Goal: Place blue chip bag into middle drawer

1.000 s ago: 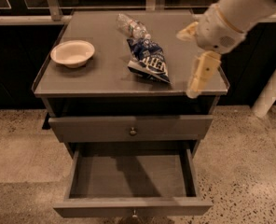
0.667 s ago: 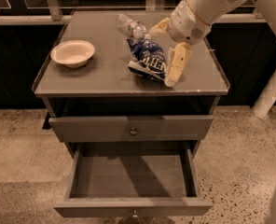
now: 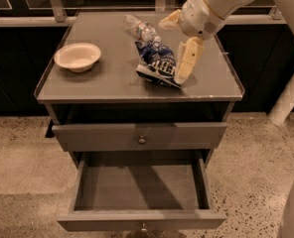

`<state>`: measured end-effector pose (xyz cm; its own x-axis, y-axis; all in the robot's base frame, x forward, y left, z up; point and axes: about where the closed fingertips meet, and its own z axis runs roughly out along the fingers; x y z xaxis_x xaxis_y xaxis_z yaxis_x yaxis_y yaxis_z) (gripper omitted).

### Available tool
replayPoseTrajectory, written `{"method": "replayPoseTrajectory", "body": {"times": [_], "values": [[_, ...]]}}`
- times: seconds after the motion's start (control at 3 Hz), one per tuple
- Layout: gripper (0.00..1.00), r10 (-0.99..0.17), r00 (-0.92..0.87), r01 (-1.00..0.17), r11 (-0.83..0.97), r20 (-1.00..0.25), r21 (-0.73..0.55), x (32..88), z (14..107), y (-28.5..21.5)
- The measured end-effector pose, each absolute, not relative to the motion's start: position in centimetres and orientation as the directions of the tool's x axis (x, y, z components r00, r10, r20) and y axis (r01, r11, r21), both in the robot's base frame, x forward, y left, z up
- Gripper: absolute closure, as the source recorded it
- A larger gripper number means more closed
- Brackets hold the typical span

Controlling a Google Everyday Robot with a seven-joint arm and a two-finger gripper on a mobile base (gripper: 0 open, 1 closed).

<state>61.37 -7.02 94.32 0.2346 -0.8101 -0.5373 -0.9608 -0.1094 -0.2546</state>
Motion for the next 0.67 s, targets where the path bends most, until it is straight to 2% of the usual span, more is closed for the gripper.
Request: {"method": "replayPoseTrajectory", "body": {"times": [0.67], "values": [[0.0,-0.803,0.149,-0.98,-0.042,-0.577,-0.194,60.8,89.5,-8.0]]}}
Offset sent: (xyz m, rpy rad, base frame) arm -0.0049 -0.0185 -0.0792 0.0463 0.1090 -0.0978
